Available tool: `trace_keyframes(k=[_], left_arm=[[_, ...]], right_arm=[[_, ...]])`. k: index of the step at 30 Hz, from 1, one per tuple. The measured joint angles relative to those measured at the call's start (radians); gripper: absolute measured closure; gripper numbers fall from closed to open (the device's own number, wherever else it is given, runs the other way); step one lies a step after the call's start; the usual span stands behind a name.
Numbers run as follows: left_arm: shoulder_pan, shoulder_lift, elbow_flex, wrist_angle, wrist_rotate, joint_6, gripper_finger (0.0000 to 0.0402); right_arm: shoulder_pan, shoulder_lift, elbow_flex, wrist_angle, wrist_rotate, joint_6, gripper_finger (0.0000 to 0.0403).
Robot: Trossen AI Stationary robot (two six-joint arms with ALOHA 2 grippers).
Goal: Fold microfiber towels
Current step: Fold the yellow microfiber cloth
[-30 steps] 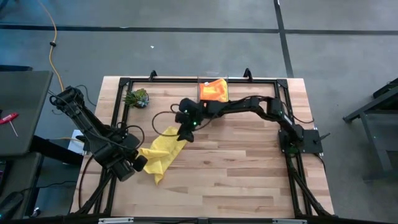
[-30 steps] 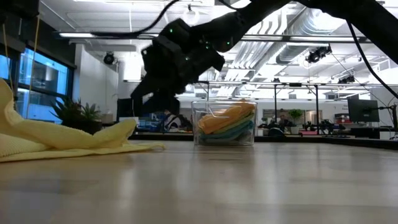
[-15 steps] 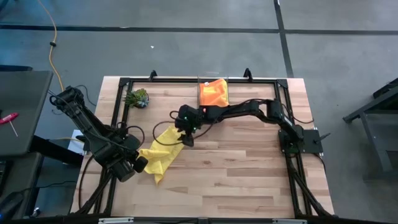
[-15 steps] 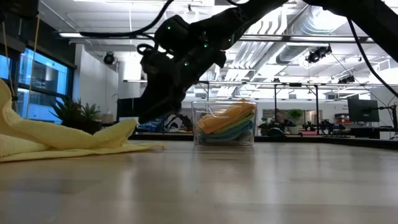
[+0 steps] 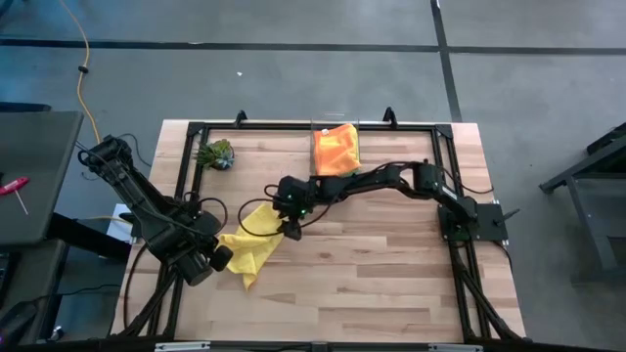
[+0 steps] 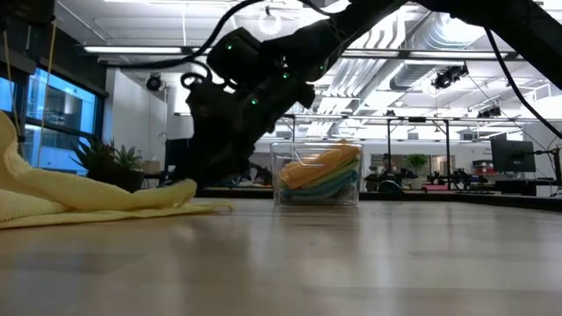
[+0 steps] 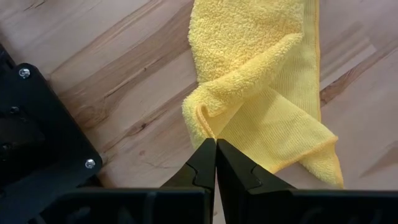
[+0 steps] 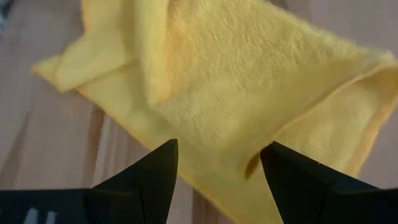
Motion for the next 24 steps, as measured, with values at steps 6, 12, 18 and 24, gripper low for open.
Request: trace_keyframes(k=[6, 12, 18, 24], left_arm=[[0.000, 0.000, 0.000, 0.006, 0.006, 0.000, 0.0401], [0.000, 0.000, 0.000, 0.008, 0.005, 0.010, 0.0401], [0.000, 0.000, 0.000, 0.007, -0.006, 0.026, 0.0401], [0.000, 0.000, 0.000, 0.007, -0.006, 0.026, 0.0401]], right_arm=[[0.001, 0.000, 0.002, -0.003, 0.082, 0.009, 0.0181], [0.005, 0.000, 0.007, -0.014, -0.079, 0.019, 0.0181], [0.065, 0.005, 0.007, -0.014, -0.034, 0.000, 0.0181], [0.095, 0.014, 0.005, -0.022, 0.161, 0.097, 0.0181]])
